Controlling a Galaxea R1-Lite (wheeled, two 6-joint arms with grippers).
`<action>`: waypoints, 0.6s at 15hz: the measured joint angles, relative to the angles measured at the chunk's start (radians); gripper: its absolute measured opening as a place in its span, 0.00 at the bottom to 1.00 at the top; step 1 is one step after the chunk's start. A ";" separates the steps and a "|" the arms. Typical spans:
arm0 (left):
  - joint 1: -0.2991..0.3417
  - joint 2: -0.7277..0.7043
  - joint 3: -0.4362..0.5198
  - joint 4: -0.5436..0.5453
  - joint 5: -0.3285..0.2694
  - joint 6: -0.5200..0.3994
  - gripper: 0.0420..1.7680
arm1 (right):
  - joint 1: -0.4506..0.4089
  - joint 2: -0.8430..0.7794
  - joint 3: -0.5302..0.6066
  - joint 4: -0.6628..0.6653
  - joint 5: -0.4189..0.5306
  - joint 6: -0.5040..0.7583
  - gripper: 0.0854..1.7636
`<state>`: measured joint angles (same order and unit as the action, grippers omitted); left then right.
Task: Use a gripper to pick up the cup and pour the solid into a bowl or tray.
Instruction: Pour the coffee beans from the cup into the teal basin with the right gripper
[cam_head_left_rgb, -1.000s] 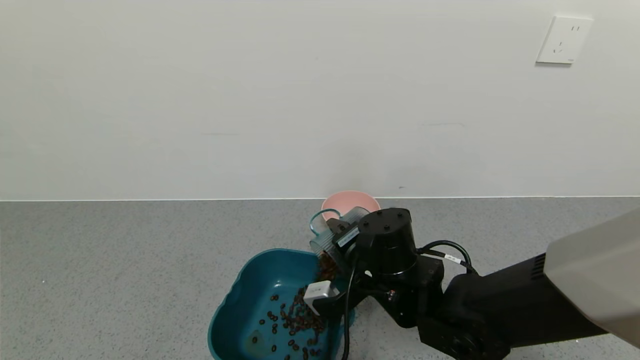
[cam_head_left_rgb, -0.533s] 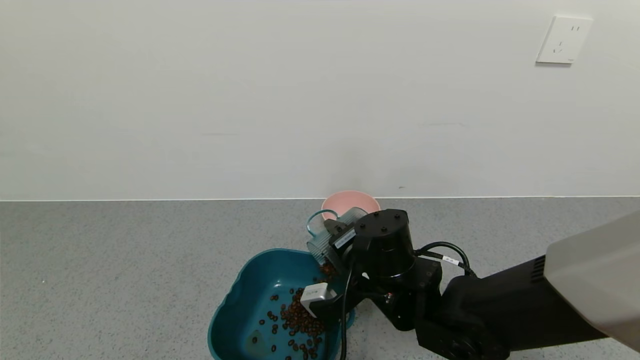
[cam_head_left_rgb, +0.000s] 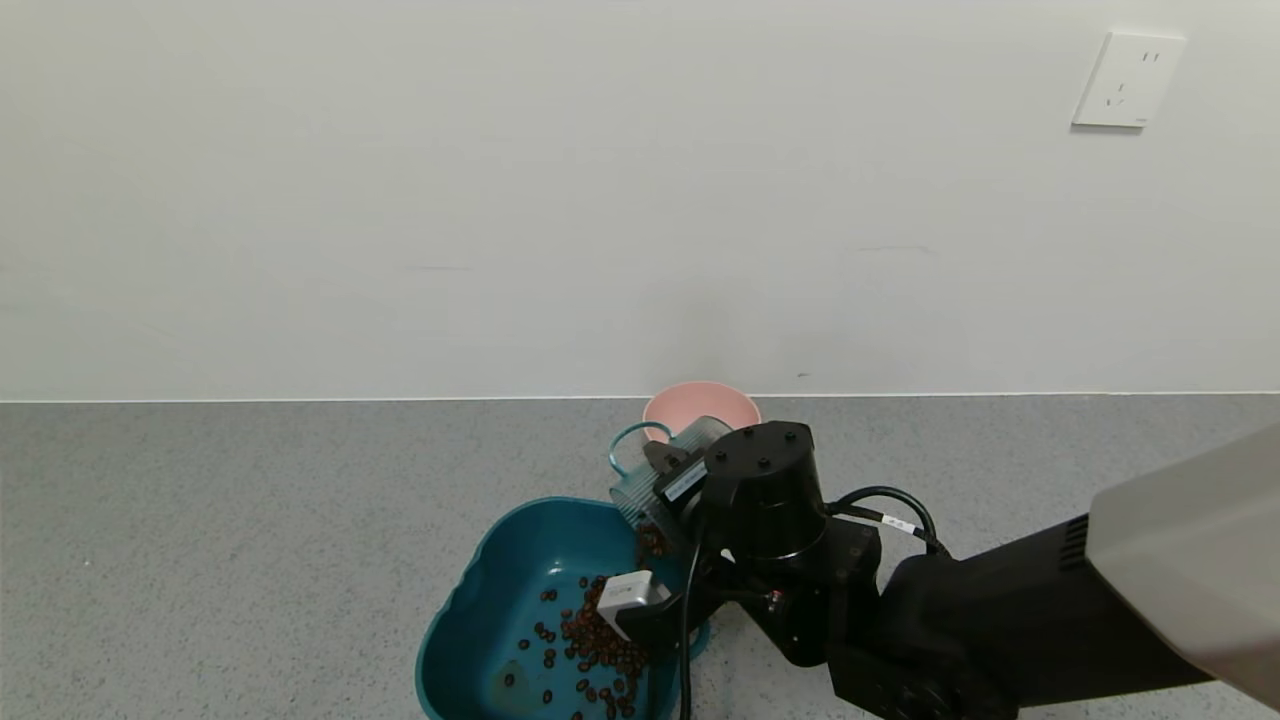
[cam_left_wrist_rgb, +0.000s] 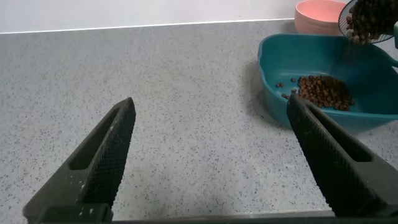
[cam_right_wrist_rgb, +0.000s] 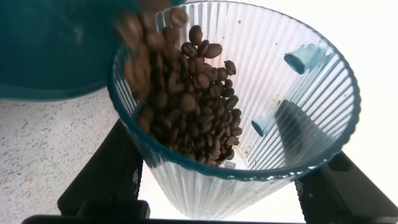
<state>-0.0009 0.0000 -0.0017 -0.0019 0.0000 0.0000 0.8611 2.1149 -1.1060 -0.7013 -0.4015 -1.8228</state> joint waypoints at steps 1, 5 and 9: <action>0.000 0.000 0.000 0.000 0.000 0.000 0.99 | 0.000 0.000 -0.001 0.000 0.000 0.000 0.77; 0.000 0.000 0.000 0.000 0.000 0.000 0.99 | -0.001 0.000 -0.001 -0.001 0.000 0.004 0.77; 0.000 0.000 0.000 0.000 0.000 0.000 0.99 | -0.003 0.000 -0.002 -0.002 0.002 0.013 0.77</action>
<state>-0.0009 0.0000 -0.0017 -0.0019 0.0000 0.0000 0.8577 2.1147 -1.1083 -0.7032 -0.3991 -1.8102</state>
